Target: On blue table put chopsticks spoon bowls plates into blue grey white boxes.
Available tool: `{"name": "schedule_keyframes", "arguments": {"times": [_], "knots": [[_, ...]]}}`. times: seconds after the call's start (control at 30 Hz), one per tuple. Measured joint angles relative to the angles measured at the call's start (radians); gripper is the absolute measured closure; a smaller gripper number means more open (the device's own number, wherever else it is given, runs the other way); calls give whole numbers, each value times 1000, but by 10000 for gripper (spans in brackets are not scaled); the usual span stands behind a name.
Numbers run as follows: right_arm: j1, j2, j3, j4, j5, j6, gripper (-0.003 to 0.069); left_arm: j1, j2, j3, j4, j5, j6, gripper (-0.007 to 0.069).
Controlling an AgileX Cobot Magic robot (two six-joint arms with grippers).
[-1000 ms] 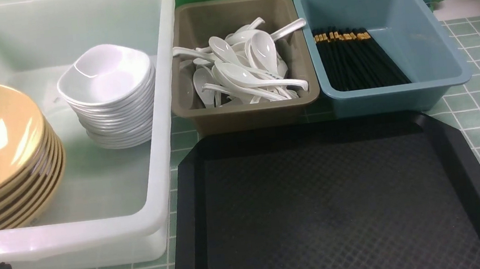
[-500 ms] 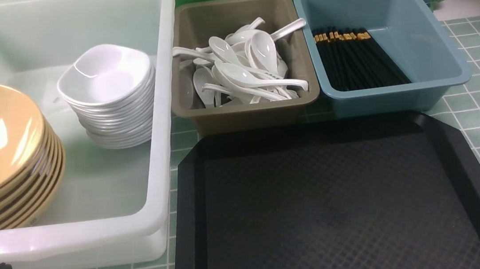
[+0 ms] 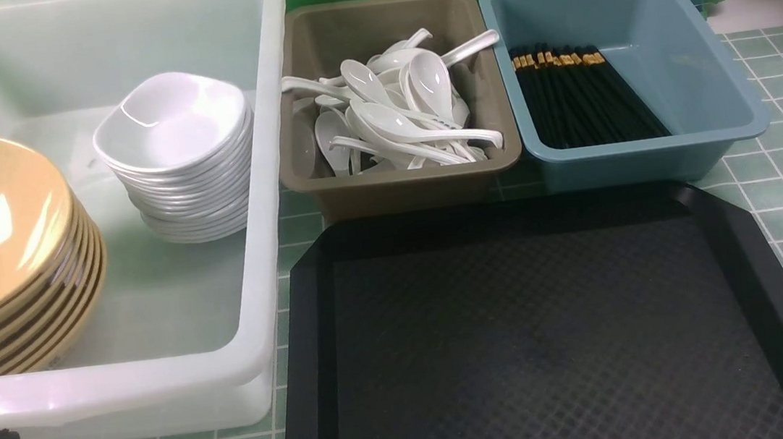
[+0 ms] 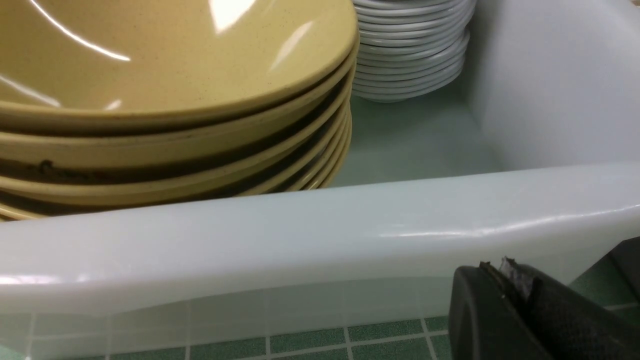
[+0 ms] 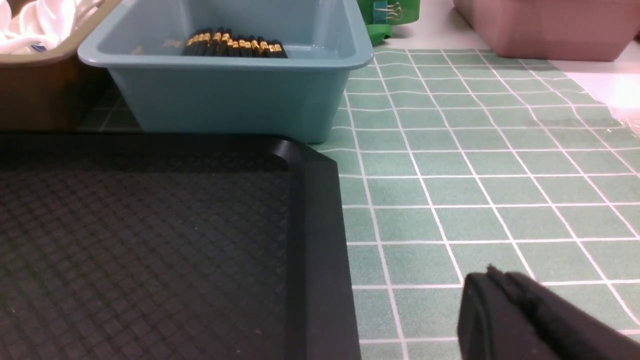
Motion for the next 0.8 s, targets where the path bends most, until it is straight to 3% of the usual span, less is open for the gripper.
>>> {"name": "schedule_keyframes", "arguments": {"times": [0.5, 0.7, 0.8], "knots": [[0, 0, 0, 0, 0, 0, 608, -1, -9, 26, 0, -59, -9, 622], [0, 0, 0, 0, 0, 0, 604, -23, -135, 178, 78, -435, -124, 622], [0, 0, 0, 0, 0, 0, 601, -23, -184, 247, 115, -537, -182, 622]]}}
